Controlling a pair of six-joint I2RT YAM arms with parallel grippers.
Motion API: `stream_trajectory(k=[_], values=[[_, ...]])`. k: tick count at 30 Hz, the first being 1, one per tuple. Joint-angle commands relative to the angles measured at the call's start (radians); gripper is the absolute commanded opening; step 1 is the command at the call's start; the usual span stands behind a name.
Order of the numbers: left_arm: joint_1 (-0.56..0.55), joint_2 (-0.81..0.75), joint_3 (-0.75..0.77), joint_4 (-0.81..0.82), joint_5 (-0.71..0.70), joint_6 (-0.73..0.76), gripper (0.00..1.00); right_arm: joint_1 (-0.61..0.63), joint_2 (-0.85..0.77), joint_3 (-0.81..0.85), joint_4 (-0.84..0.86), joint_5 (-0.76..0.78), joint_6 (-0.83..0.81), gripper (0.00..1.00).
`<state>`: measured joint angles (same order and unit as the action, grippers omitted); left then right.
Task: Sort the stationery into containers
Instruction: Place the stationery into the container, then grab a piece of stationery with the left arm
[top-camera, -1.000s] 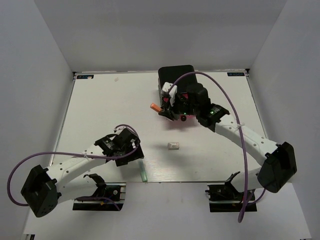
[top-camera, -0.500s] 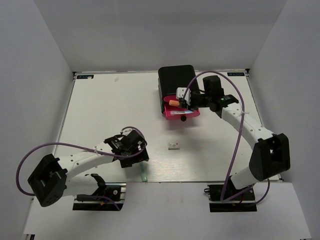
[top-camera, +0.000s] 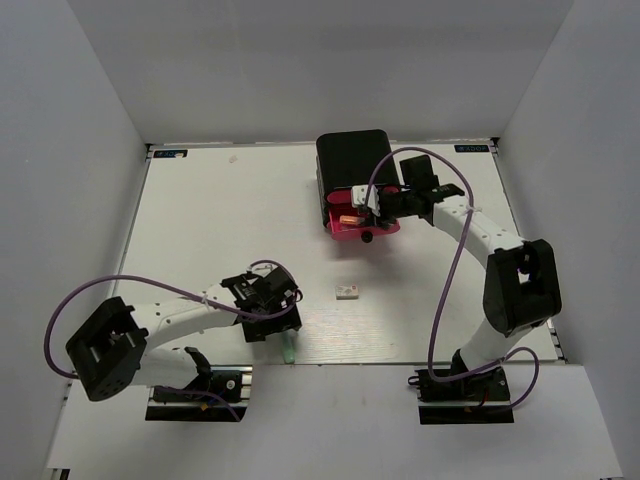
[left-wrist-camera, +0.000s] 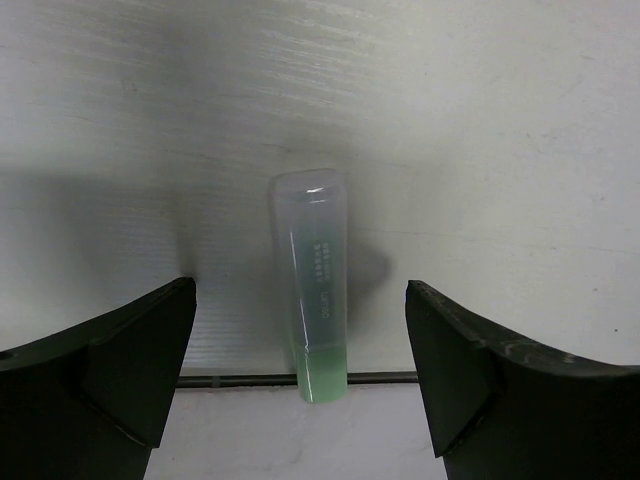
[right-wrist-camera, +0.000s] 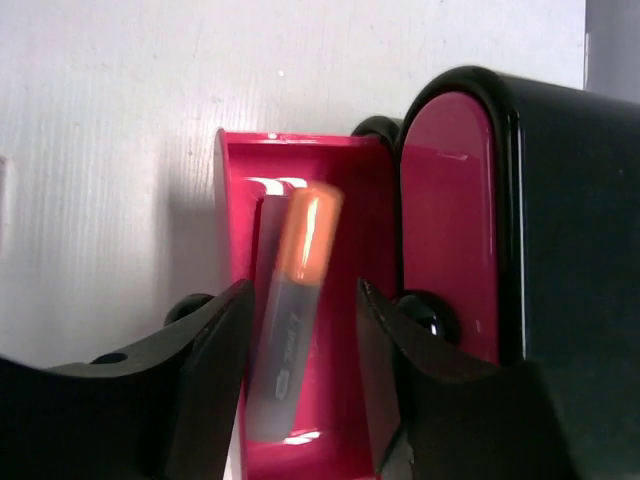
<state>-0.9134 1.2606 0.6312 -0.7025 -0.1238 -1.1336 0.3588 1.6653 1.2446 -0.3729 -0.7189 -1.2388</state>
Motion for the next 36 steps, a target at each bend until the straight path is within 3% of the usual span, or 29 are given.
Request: stream_trajectory(k=[1,7,8,9,13,14,17,18,20,23,26,33,36], values=[[-0.018,0.011,0.033,-0.003,-0.031,-0.028,0.96,-0.018,-0.029,0.039,-0.003,-0.053,-0.025,0.53],[-0.027,0.072,0.044,0.006,-0.04,-0.028,0.96,-0.037,-0.156,-0.023,0.034,-0.128,0.031,0.56],[-0.027,0.083,0.056,0.006,-0.04,-0.028,0.94,-0.043,-0.194,-0.069,0.063,-0.134,0.104,0.6],[-0.027,0.094,0.065,-0.003,-0.04,-0.028,0.92,-0.044,-0.249,-0.095,0.137,-0.14,0.139,0.9],[-0.036,0.152,0.085,-0.023,-0.04,-0.037,0.87,-0.047,-0.452,-0.334,0.524,-0.084,0.424,0.9],[-0.036,0.161,0.085,-0.023,-0.04,-0.037,0.84,-0.044,-0.54,-0.462,0.696,-0.065,0.576,0.9],[-0.036,0.171,0.085,-0.002,-0.03,-0.037,0.77,-0.046,-0.611,-0.533,0.686,-0.047,0.634,0.9],[-0.036,0.171,0.085,-0.002,-0.03,-0.037,0.68,-0.047,-0.624,-0.527,0.654,-0.06,0.644,0.9],[-0.036,0.181,0.085,-0.002,-0.03,-0.037,0.61,-0.047,-0.645,-0.524,0.57,-0.062,0.666,0.84],[-0.036,0.2,0.085,-0.002,-0.03,-0.028,0.38,-0.057,-0.705,-0.569,0.569,-0.07,0.717,0.77],[-0.036,0.2,0.085,-0.002,-0.03,-0.008,0.27,-0.057,-0.749,-0.586,0.571,-0.08,0.749,0.74],[-0.036,0.12,0.243,-0.009,-0.125,0.156,0.19,-0.069,-0.785,-0.617,0.569,-0.045,0.805,0.67],[-0.036,0.074,0.321,0.075,-0.148,0.361,0.18,-0.083,-0.792,-0.62,0.54,-0.013,0.828,0.35]])
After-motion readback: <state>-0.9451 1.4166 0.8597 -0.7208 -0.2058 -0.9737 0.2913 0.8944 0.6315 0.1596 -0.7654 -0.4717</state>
